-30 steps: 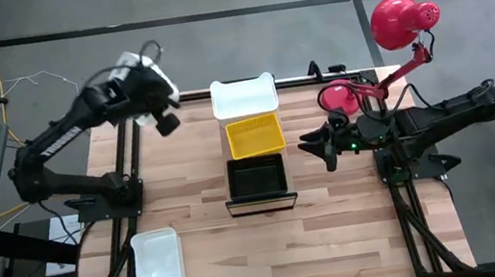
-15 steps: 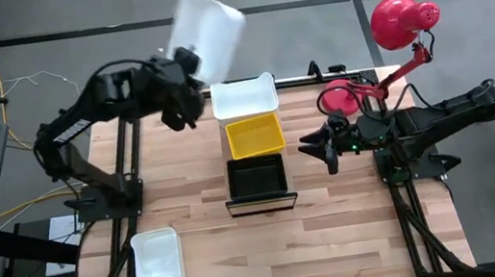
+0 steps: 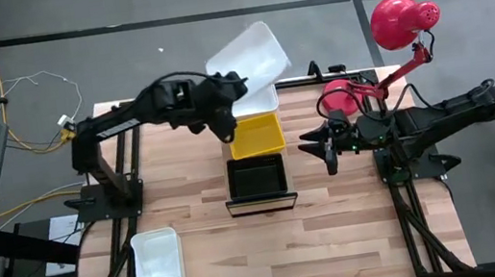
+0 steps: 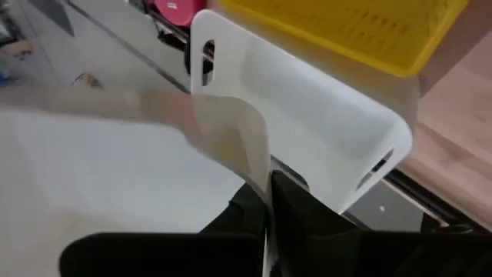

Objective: Stack baskets on shelf by color
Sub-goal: Stack the top white bin on top of the white bin on the shelf

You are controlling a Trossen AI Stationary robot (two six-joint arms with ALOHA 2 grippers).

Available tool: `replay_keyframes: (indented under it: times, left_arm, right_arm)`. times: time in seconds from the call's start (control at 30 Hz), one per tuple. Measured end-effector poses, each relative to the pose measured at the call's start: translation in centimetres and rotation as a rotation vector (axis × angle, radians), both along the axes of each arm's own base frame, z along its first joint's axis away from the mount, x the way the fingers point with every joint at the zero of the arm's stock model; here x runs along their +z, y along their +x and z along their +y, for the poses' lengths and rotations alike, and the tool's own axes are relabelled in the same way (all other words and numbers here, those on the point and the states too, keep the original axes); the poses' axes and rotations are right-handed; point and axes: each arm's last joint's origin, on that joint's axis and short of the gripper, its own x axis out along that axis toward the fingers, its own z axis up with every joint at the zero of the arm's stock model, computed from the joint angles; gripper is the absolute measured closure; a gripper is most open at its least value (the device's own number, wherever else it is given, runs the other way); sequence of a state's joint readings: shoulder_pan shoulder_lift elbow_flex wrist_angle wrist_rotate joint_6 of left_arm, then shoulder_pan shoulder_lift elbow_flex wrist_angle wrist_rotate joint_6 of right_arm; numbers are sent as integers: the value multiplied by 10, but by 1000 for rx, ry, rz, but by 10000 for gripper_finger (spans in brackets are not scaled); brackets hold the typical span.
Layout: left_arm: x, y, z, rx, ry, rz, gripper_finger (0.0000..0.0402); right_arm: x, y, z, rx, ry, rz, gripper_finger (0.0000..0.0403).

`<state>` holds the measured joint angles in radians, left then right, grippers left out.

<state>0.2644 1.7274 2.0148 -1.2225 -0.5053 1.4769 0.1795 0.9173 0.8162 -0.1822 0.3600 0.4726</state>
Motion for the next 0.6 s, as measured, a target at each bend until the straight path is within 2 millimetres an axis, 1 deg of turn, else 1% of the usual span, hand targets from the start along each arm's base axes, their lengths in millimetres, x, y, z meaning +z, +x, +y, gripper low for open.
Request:
replay_keyframes:
  times: [0.1, 0.23, 0.33, 0.47, 0.6]
  left_arm:
    - [-8, 7, 5, 5, -4, 24, 401]
    - [-15, 10, 12, 13, -32, 41, 401]
    - [-17, 5, 18, 28, -61, 72, 401]
    - [-22, -5, 21, 12, -164, 144, 401]
    - [-24, -10, 27, 4, -171, 187, 401]
  right_arm:
    - [0, 0, 0, 1, -7, 1, 253]
    - [0, 0, 0, 1, -7, 1, 253]
    - [0, 0, 0, 1, -10, 2, 253]
    - [0, 0, 0, -7, -32, 5, 253]
    - [0, 0, -1, -26, -44, 6, 253]
